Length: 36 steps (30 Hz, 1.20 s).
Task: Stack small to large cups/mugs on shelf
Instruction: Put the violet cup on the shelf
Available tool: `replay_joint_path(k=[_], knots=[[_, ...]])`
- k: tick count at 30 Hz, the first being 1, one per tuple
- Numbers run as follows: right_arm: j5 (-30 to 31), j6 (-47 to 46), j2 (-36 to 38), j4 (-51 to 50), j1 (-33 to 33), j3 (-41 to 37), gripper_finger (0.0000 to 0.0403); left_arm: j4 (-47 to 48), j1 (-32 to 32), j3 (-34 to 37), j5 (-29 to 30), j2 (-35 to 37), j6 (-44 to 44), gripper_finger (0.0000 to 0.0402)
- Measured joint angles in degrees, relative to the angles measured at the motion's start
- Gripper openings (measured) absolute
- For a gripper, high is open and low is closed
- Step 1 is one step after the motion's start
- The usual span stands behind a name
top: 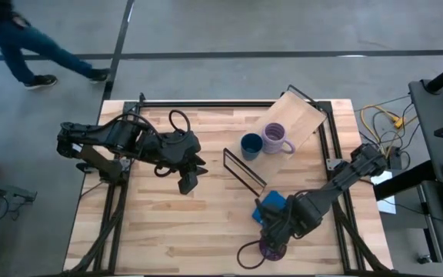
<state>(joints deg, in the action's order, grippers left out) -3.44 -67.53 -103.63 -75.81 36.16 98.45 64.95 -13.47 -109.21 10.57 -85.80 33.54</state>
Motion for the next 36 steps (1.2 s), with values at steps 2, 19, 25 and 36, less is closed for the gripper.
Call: replay_joint_path(k=[2,19,25,36], knots=[[0.0,0.0,-0.14,0.38,0.0,0.0,0.0095,0.0,0.0,0.0,0.0,0.0,0.0,0.0114],[0.0,0.02,-0.53,1.75,0.0,-1.52,0.0095,0.02,0.0,0.0,0.02,0.0,0.02,0.0114],[0.0,0.02,-0.53,2.04,0.0,-2.69,0.0094,0.02,0.0,0.02,0.02,0.0,0.02,0.0114],[-0.13,0.04,-0.53,2.97,0.0,-2.69,0.0014,0.02,0.0,0.02,0.04,0.0,0.02,0.0114]])
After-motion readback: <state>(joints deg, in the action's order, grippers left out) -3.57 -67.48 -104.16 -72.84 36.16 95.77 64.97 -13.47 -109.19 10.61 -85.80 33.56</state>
